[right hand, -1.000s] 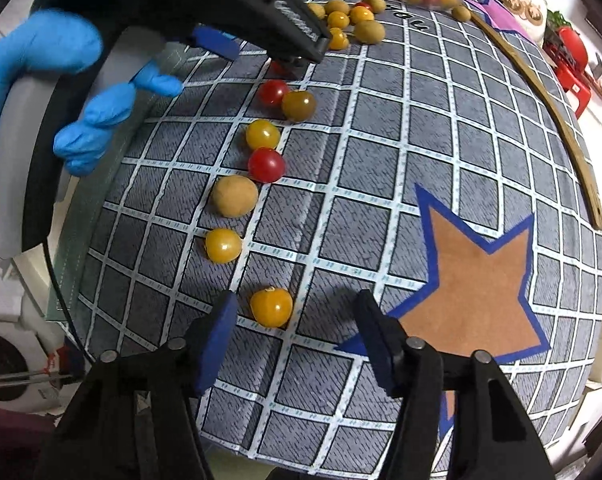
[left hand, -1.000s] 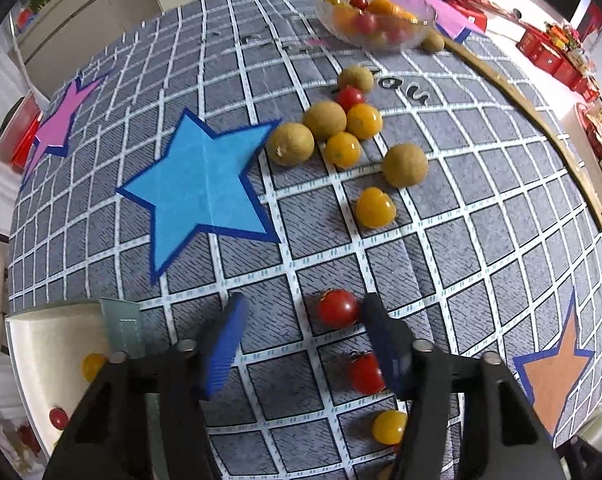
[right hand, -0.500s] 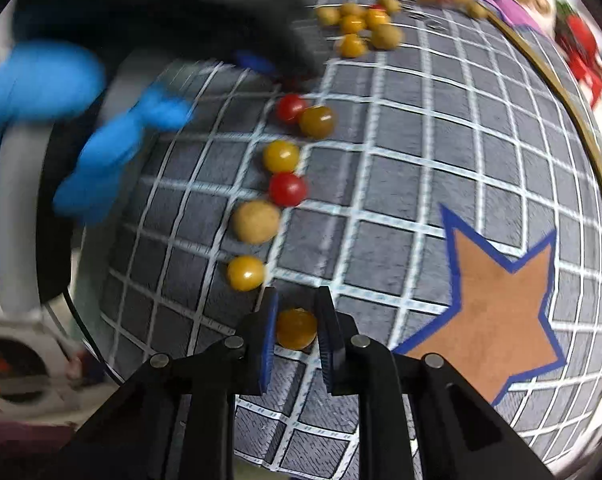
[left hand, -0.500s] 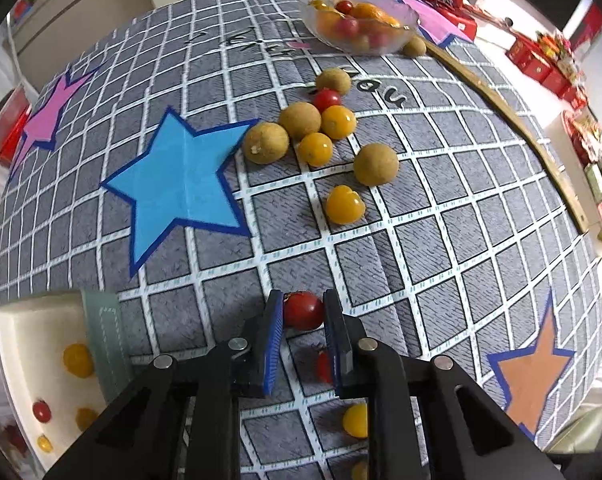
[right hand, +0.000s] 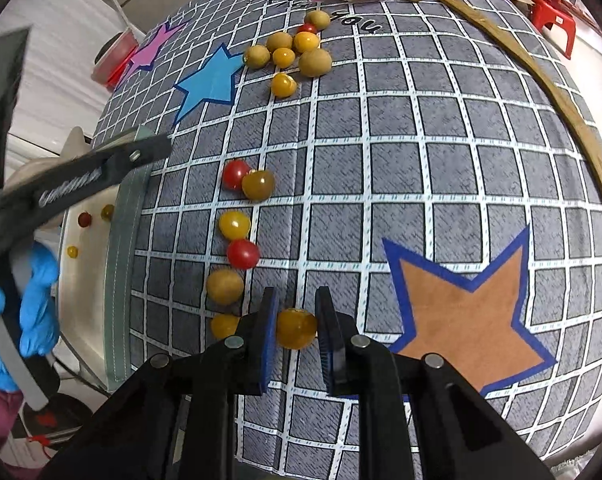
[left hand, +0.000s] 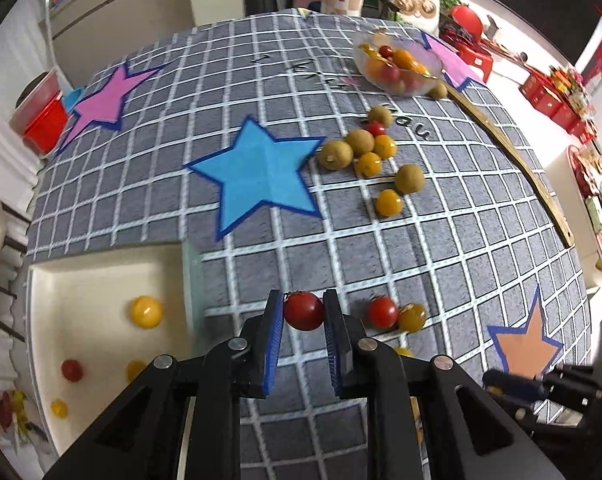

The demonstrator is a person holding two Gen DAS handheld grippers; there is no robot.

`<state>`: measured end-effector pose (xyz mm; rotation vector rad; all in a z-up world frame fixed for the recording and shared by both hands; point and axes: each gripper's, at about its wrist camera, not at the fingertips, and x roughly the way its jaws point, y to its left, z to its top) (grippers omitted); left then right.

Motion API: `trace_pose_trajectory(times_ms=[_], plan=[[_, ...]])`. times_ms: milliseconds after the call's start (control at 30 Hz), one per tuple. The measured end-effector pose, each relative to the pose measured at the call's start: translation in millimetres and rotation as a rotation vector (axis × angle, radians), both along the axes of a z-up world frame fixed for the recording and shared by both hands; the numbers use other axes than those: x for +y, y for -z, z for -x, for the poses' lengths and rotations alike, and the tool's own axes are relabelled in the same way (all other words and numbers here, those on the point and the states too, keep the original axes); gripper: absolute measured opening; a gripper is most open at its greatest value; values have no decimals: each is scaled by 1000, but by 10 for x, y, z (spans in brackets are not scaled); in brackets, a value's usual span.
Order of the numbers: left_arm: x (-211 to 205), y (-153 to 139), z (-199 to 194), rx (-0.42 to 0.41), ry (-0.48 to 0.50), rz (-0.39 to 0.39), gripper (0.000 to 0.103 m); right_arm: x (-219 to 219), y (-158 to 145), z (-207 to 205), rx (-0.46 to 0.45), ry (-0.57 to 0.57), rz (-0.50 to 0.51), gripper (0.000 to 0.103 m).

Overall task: Organize fruits
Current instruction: 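Carry both tomatoes into the white tray and open both tools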

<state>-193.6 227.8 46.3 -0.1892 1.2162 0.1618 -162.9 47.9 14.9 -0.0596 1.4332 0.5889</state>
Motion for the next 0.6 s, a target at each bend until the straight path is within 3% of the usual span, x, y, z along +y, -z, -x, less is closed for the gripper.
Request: trace_pose_trajectory(times_ms=[267,600], plan=[[377,-42,385,-8,-125,4,21,60,-239,-128,-25,-58,3,20],[874,-96,989,-11,-274,-36,21,728,-486,-79,-60,-196,-37,20]])
